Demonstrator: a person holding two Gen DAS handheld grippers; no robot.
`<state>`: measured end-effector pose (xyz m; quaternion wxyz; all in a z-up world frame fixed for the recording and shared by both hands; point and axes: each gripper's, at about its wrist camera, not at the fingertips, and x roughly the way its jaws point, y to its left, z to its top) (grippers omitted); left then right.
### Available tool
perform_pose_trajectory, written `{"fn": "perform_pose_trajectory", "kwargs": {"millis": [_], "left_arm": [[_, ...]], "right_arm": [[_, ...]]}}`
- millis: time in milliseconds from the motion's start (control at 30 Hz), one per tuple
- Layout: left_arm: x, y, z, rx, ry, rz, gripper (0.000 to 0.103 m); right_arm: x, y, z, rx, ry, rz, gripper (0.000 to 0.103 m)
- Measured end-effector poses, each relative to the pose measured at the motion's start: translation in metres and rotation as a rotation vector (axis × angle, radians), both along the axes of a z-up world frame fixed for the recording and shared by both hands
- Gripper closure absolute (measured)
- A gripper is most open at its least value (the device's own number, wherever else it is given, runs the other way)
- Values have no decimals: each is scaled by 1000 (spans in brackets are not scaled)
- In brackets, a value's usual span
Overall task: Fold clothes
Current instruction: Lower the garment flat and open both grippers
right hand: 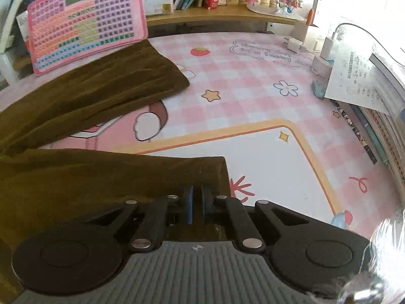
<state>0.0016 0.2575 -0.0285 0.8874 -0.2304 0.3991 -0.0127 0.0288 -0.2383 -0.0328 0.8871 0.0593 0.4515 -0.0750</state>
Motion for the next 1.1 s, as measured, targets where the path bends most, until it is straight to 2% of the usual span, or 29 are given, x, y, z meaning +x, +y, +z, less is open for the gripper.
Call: {"fn": "perform_pose_trajectory", "kwargs": {"millis": [33, 100, 200, 333, 533, 633, 800, 933, 1100], "left_arm": [[-3, 4, 4, 12, -13, 12, 89], [-7, 13, 6, 23, -14, 34, 89], [-10, 22, 5, 46, 3, 49, 81], [-8, 21, -3, 53, 33, 30, 80], [-13, 9, -12, 73, 43, 29, 76], [-20, 6, -12, 73, 38, 49, 76], [-28, -8, -6, 113, 34, 97, 75], [-41, -18, 4, 147, 40, 169, 73], [-56, -38, 17, 196, 25, 195, 70]], "right_arm": [[-7, 0, 3, 9, -6, 11, 86], [-22, 2, 9, 15, -4, 15, 83], [-46, 3, 10, 28, 24, -12, 83], [-69, 9, 4, 23, 69, -18, 83], [-72, 14, -3, -53, 50, 47, 85], [-65, 1, -6, -58, 35, 54, 80], [-59, -16, -6, -34, 22, 100, 75], [-78, -26, 5, 4, -22, 108, 73], [-112, -36, 8, 68, -42, 123, 71]]}}
